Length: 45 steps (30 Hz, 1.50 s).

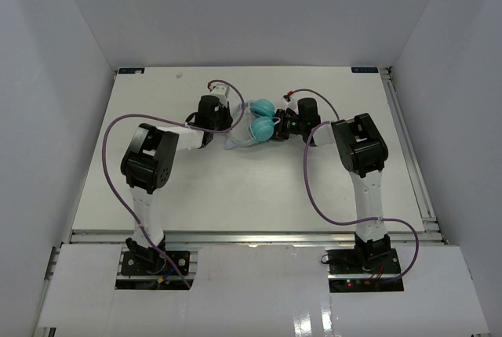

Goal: Wrap the headphones

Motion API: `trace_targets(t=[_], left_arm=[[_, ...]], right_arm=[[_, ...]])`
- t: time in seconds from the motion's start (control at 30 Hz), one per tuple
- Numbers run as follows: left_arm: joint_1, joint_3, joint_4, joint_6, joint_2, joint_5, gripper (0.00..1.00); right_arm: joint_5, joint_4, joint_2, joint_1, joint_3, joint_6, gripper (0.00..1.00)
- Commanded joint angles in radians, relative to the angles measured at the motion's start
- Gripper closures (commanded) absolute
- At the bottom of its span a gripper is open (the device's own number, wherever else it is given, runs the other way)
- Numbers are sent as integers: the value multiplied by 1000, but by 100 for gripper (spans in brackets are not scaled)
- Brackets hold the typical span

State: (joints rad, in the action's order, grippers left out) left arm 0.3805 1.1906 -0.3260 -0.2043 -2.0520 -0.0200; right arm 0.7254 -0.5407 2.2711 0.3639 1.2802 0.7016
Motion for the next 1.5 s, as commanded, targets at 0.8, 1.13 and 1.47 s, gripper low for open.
trace_targets(t=[0.8,1.13,1.47], left_arm=[[0,368,544,-68,-119,-108,63],[-10,456,629,-94,-155,-146,61],[-37,524,697,-159,-174,-200,63]], right_arm=[[36,-1,-24,12,-38,175,59],[43,-7,-63,-7,-95,175,51],[54,-8,-67,-11,-103,246,51]])
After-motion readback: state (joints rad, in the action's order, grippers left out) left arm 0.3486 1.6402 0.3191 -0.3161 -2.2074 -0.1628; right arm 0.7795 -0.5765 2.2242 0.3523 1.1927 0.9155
